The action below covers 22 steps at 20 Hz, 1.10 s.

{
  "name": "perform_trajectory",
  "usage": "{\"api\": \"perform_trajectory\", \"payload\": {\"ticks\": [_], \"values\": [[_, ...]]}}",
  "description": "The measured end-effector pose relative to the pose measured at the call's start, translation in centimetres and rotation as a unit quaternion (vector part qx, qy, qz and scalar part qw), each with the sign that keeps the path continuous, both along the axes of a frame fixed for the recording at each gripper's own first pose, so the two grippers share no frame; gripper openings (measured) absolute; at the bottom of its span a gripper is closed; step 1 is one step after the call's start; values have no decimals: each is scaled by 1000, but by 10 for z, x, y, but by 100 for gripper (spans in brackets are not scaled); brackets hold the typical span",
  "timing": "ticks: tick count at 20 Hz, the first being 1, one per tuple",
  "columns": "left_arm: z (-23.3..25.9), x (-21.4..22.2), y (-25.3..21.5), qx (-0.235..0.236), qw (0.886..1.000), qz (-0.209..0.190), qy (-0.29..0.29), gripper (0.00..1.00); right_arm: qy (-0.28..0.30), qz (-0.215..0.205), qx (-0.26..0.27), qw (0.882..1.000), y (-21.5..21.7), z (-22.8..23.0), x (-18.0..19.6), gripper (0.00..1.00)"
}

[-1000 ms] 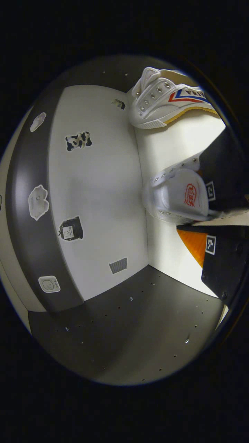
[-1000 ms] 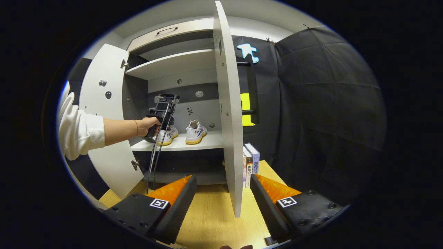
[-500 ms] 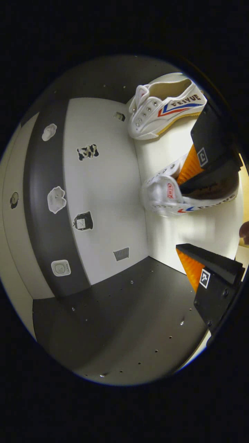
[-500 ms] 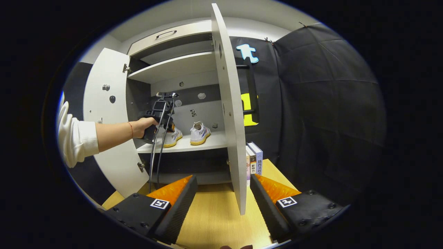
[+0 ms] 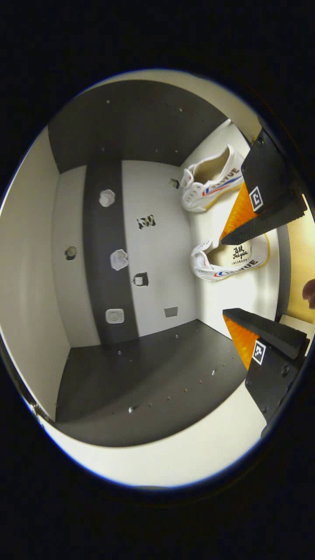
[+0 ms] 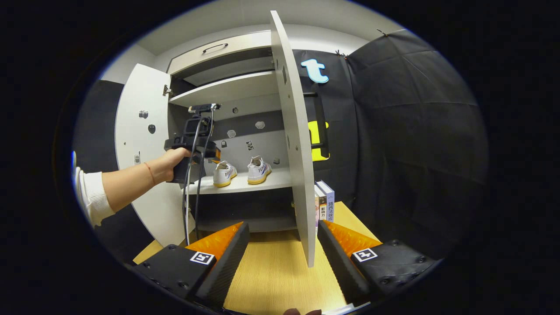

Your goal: Grab one shoe with the right hand and put it into the shoe cabinet, grab the other shoe with the left hand and put it into the shoe cabinet; then close the right door with the right hand and the left door with the left hand.

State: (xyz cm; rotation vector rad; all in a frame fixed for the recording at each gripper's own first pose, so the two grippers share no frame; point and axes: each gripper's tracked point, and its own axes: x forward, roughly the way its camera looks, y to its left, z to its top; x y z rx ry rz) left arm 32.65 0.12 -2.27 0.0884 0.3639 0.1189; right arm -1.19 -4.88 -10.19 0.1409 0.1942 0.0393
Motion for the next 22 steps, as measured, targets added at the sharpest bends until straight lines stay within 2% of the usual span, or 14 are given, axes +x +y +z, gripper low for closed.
{"api": "perform_trajectory", "payload": {"ticks": [4, 9, 12, 17, 20, 22], "values": [[40, -64, -8, 11, 998, -22, -62, 91, -9, 15, -8, 1000, 11, 9, -2, 99], [76, -146, -23, -24, 991, -50, -123, 91, -38, 26, -34, 998, 18, 38, 5, 98], [98, -199, -14, -26, 985, -53, -162, 91, -53, 27, -34, 998, 19, 59, 7, 99], [97, -252, 4, -32, 985, -60, -160, 93, -81, 6, -24, 996, -6, 102, 9, 99], [95, -280, 23, -11, 985, -59, -159, 94, -93, -26, -22, 995, -45, 119, 17, 98], [95, -291, 34, -13, 985, -48, -168, 94, -95, -50, -26, 994, -74, 125, 26, 98]]}}
